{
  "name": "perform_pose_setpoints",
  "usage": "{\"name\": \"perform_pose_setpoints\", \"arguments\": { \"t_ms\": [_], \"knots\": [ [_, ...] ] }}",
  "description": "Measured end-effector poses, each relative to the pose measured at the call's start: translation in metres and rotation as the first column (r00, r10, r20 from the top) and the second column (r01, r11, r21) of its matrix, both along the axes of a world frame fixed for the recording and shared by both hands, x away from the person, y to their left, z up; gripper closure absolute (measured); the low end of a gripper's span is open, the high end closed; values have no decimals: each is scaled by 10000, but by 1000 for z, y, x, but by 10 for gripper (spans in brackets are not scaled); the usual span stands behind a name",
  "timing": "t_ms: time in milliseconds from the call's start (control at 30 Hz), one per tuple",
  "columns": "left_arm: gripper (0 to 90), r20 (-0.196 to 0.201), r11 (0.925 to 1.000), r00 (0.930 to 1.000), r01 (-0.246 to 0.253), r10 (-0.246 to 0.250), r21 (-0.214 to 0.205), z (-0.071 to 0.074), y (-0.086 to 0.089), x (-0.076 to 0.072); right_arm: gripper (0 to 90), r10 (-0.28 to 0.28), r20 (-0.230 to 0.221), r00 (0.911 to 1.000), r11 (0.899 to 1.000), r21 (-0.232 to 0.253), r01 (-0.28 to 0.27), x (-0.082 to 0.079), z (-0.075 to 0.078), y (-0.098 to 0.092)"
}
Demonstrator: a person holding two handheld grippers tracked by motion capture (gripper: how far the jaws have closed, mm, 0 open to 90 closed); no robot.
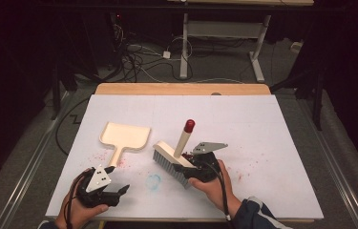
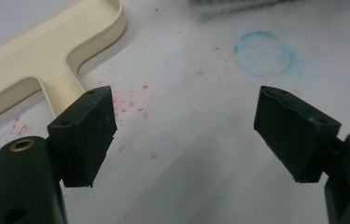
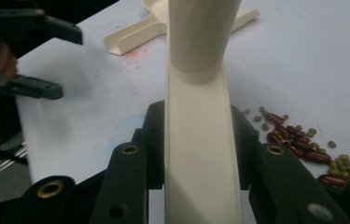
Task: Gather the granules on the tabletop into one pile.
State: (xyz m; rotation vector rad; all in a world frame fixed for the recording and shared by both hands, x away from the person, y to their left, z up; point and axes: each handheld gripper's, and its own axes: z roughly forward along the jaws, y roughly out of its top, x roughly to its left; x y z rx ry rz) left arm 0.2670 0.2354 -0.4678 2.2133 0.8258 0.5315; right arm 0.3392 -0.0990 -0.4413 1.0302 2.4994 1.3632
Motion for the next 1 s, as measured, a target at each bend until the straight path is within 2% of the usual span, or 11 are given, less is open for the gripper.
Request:
{"name": "perform_pose_setpoints", "arguments": {
  "t_ms": [67,133,167,233,467,633,700,767,800,900,1000],
  "knots": [
    [201,19,10000,10000,42,-42,2,0,-1,0,684,-511,2,9987,9987,-39,511,4,-2,-2],
    [201,60,9999,9999,121,-121,75,0,-2,-1,683,-745,44,9972,9972,-92,746,7,-4,-5],
    [201,77,9999,9999,128,-128,70,0,-2,-2,681,-1365,-212,9904,9906,-121,1363,12,-8,-13],
    [201,44,9999,9999,127,-128,79,0,-2,-1,678,-1726,-377,9843,9850,-113,1723,15,-12,-19],
    [201,63,9997,9997,227,-227,122,0,-4,-3,679,-2406,-315,9701,9706,-125,2404,14,-9,-40],
    [201,-41,9993,9995,311,-310,183,-1,-5,-2,680,-2892,-586,9555,9572,-63,2894,13,-7,-58],
    [201,-83,9991,9993,378,-377,213,-1,-6,-2,680,-3089,-548,9495,9510,-10,3093,11,-5,-67],
    [201,-90,9987,9990,443,-440,271,-1,-7,-2,681,-3104,-548,9490,9504,24,3110,10,-4,-69],
    [201,-102,9985,9989,464,-461,295,-1,-8,-2,682,-3017,-496,9521,9532,68,3023,10,-3,-71],
    [201,-94,9982,9987,506,-504,324,-1,-9,-2,683,-2679,-326,9629,9631,188,2685,10,2,-75],
    [201,-107,9982,9987,505,-502,328,-1,-9,-2,683,-2014,196,9793,9794,190,2010,8,13,-79]
  ]
}}
